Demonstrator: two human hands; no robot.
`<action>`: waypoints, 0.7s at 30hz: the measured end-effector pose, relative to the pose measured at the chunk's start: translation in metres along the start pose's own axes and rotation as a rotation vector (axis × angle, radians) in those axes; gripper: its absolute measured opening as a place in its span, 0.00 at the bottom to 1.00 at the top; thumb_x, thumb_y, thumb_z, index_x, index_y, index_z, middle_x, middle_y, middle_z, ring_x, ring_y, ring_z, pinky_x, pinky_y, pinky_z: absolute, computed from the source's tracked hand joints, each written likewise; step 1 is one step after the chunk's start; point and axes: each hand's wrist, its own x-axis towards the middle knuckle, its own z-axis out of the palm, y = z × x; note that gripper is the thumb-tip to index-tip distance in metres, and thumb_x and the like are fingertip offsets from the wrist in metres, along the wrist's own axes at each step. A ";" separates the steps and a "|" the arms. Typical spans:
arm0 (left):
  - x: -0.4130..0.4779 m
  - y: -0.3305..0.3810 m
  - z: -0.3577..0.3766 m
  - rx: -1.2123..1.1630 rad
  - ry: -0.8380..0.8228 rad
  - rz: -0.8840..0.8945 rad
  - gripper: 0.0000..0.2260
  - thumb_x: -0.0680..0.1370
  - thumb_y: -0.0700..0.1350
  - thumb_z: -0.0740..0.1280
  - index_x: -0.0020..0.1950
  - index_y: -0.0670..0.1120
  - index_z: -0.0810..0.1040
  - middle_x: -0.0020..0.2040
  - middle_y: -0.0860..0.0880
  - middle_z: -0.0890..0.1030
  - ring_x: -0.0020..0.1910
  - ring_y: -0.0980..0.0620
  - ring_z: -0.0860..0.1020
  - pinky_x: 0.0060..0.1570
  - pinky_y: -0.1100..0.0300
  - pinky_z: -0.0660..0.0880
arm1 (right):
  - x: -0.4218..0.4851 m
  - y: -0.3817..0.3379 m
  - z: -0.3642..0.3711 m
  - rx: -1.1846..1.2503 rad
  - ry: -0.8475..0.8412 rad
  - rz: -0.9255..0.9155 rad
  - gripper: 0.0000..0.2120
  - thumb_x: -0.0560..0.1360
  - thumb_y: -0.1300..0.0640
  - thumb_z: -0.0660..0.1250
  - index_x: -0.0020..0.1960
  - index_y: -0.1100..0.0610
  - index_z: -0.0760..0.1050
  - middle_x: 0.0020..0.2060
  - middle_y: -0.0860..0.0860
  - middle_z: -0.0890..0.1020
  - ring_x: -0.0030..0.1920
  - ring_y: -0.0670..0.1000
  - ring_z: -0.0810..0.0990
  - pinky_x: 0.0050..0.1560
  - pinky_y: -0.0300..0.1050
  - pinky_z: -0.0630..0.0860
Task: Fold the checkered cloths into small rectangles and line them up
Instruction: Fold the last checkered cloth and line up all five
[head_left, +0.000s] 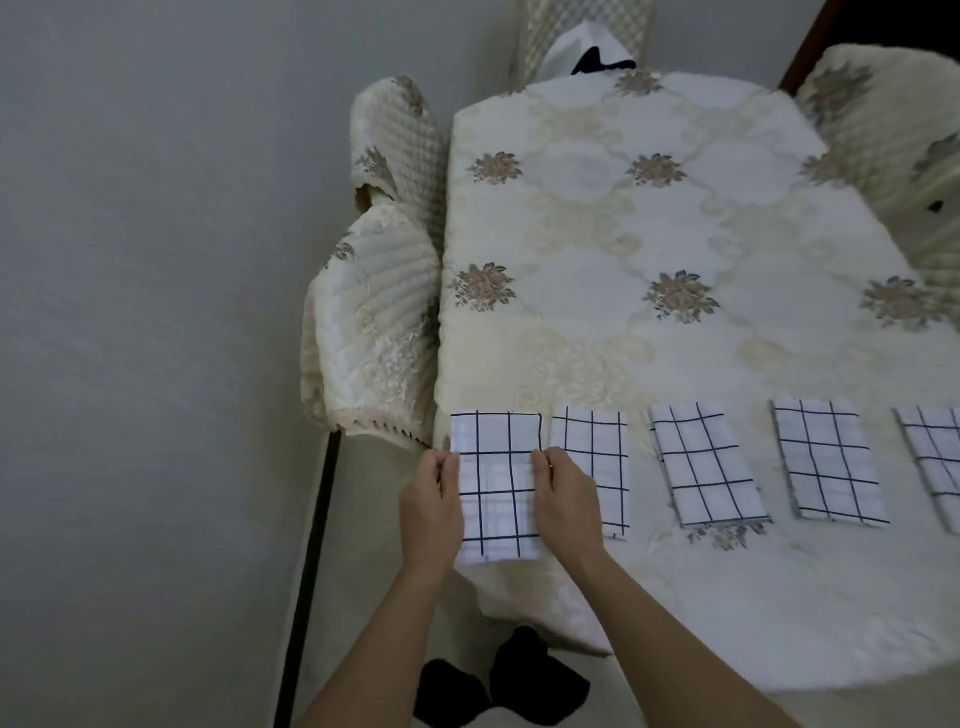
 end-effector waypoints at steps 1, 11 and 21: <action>0.006 -0.001 0.004 0.005 -0.025 -0.008 0.12 0.84 0.50 0.60 0.43 0.48 0.74 0.35 0.48 0.79 0.32 0.55 0.74 0.34 0.54 0.73 | 0.005 0.001 0.001 -0.015 0.002 0.020 0.18 0.84 0.48 0.55 0.36 0.48 0.64 0.28 0.48 0.71 0.28 0.48 0.68 0.31 0.47 0.66; 0.079 -0.018 0.022 0.063 -0.283 -0.132 0.06 0.82 0.43 0.64 0.47 0.45 0.78 0.42 0.50 0.82 0.41 0.54 0.78 0.40 0.64 0.72 | 0.061 0.011 0.016 -0.185 -0.078 0.213 0.16 0.84 0.47 0.56 0.39 0.51 0.68 0.32 0.50 0.77 0.34 0.51 0.76 0.36 0.49 0.72; 0.103 -0.029 0.029 0.193 -0.309 -0.136 0.04 0.80 0.44 0.68 0.46 0.45 0.79 0.40 0.52 0.82 0.41 0.53 0.79 0.41 0.59 0.74 | 0.079 0.015 0.028 -0.319 -0.056 0.298 0.10 0.81 0.46 0.62 0.45 0.50 0.75 0.34 0.46 0.80 0.35 0.48 0.79 0.38 0.48 0.79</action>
